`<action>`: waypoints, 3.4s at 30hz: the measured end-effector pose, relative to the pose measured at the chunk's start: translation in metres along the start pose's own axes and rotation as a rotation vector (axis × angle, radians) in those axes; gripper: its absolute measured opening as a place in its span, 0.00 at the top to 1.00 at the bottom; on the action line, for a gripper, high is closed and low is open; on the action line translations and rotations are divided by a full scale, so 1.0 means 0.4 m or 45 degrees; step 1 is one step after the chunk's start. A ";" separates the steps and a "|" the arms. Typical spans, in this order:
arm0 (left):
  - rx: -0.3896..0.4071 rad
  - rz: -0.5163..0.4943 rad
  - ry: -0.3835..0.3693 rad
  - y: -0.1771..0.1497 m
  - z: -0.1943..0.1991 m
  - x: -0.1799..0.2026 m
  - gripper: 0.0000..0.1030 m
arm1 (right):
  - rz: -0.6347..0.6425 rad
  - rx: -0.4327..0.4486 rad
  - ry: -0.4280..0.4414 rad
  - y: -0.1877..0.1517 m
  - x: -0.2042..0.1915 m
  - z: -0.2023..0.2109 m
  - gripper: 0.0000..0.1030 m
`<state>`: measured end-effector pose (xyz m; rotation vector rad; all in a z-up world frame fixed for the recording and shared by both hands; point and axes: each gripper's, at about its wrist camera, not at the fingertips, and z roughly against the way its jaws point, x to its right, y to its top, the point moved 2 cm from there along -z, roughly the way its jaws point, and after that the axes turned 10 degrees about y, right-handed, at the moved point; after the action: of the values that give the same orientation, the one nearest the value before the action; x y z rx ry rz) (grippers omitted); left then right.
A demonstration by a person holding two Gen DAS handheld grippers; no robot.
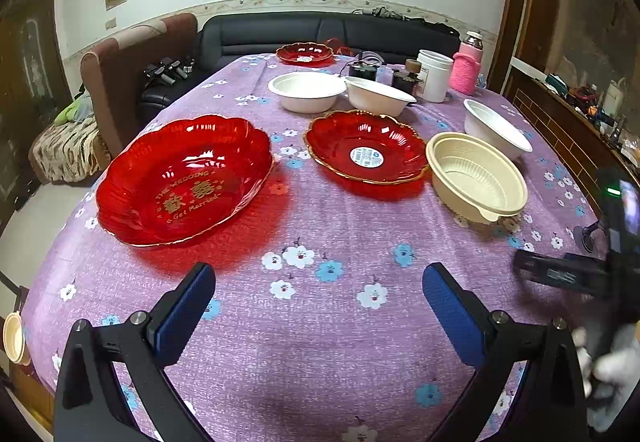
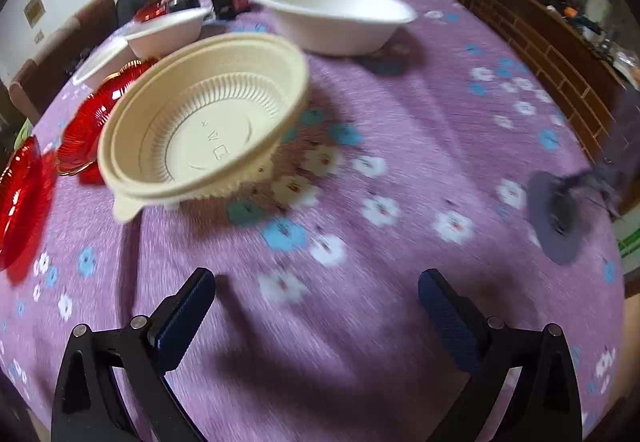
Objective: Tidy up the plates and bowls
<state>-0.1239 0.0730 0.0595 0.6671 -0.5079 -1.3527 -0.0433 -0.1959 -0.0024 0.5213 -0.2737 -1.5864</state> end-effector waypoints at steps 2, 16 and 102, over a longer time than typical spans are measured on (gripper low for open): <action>0.002 0.015 -0.012 0.002 0.000 -0.011 0.00 | 0.041 0.108 -0.011 -0.011 -0.011 0.060 0.01; 0.135 0.371 0.055 0.125 0.066 -0.454 0.00 | 0.504 0.297 0.495 -0.007 -0.449 0.179 0.00; -0.235 0.397 0.070 0.130 -0.288 -0.538 0.40 | 0.413 0.027 0.546 0.069 -0.728 -0.150 0.40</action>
<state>-0.0425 0.3060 0.0228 0.4508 -0.4173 -1.0692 0.0141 0.0969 0.0062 0.7763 -0.0442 -1.1265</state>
